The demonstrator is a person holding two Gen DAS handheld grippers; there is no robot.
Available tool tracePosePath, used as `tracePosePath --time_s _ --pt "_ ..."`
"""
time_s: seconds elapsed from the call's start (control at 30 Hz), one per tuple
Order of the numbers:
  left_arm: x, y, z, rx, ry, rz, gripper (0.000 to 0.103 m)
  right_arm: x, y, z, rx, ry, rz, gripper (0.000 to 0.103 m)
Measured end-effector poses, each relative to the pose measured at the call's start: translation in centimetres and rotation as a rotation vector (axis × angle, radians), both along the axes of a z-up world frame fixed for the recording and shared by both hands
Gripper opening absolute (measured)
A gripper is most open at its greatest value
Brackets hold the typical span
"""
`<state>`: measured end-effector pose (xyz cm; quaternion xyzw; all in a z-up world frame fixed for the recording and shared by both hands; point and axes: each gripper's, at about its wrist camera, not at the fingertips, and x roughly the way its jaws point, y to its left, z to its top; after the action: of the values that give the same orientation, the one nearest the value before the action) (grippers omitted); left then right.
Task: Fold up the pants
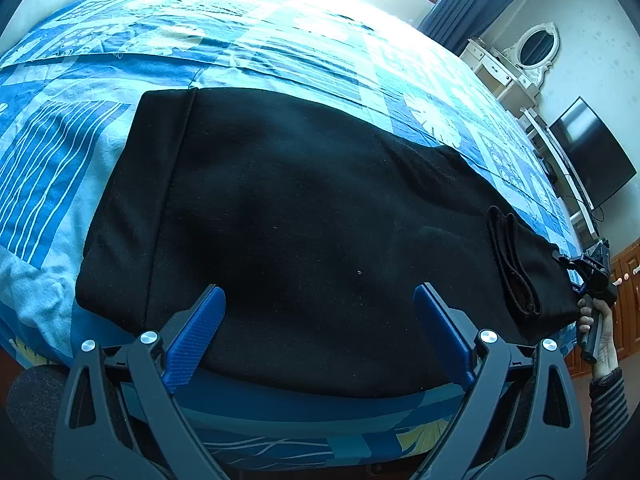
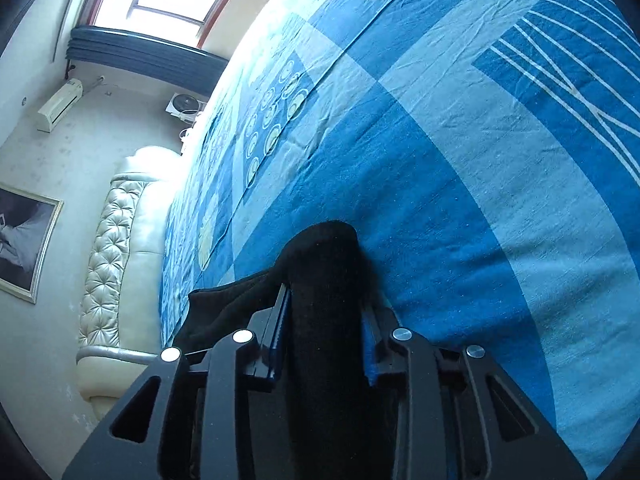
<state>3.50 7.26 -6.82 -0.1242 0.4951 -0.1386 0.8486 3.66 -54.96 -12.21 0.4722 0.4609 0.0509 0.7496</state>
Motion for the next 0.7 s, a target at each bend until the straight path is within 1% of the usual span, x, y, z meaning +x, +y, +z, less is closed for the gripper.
tracePosePath --time_s 0.07,0.1,0.17,0.2,0.3,0.33,0.4,0.43,0.47,0.53,0.6,0.67,0.7 --pt "0.0 -0.1 -0.1 0.003 -0.001 -0.003 0.095 -0.3 -0.2 -0.4 0.024 -0.001 -0.019 0.026" --pt "0.0 -0.2 -0.1 0.006 -0.002 -0.006 0.095 -0.5 -0.3 -0.5 0.034 -0.005 -0.028 0.026" --pt "0.1 -0.3 -0.2 0.015 -0.004 -0.011 0.095 -0.9 -0.2 0.1 0.028 -0.016 -0.036 0.030" --pt "0.1 -0.3 -0.1 0.019 -0.004 -0.014 0.095 -1.2 0.0 0.9 -0.004 -0.027 -0.049 0.033" --pt "0.1 -0.2 -0.1 0.019 -0.004 -0.017 0.095 -2.7 0.7 3.7 -0.169 -0.073 -0.119 0.035" --pt "0.1 -0.2 -0.1 0.016 -0.003 -0.016 0.095 -3.3 1.0 4.6 -0.197 -0.094 -0.144 0.038" --pt "0.1 -0.1 -0.2 0.013 -0.003 -0.013 0.095 -4.0 2.4 5.7 -0.182 -0.129 -0.155 0.044" --pt "0.2 -0.1 -0.2 0.013 -0.002 -0.012 0.095 -4.2 3.4 6.2 -0.177 -0.143 -0.141 0.045" --pt "0.2 -0.1 -0.2 0.015 -0.003 -0.014 0.095 -4.3 4.5 6.9 -0.199 -0.155 -0.129 0.045" --pt "0.2 -0.1 -0.2 0.020 -0.004 -0.017 0.095 -4.5 5.9 8.4 -0.288 -0.176 -0.118 0.045" --pt "0.2 -0.1 -0.2 0.024 -0.005 -0.021 0.095 -4.2 6.4 9.9 -0.410 -0.181 -0.125 0.045" --pt "0.2 -0.2 -0.2 0.022 -0.004 -0.022 0.095 -4.8 4.9 10.8 -0.527 -0.187 -0.178 0.049" --pt "0.2 -0.1 -0.2 0.019 -0.003 -0.022 0.095 -5.0 4.3 11.0 -0.566 -0.168 -0.209 0.051"
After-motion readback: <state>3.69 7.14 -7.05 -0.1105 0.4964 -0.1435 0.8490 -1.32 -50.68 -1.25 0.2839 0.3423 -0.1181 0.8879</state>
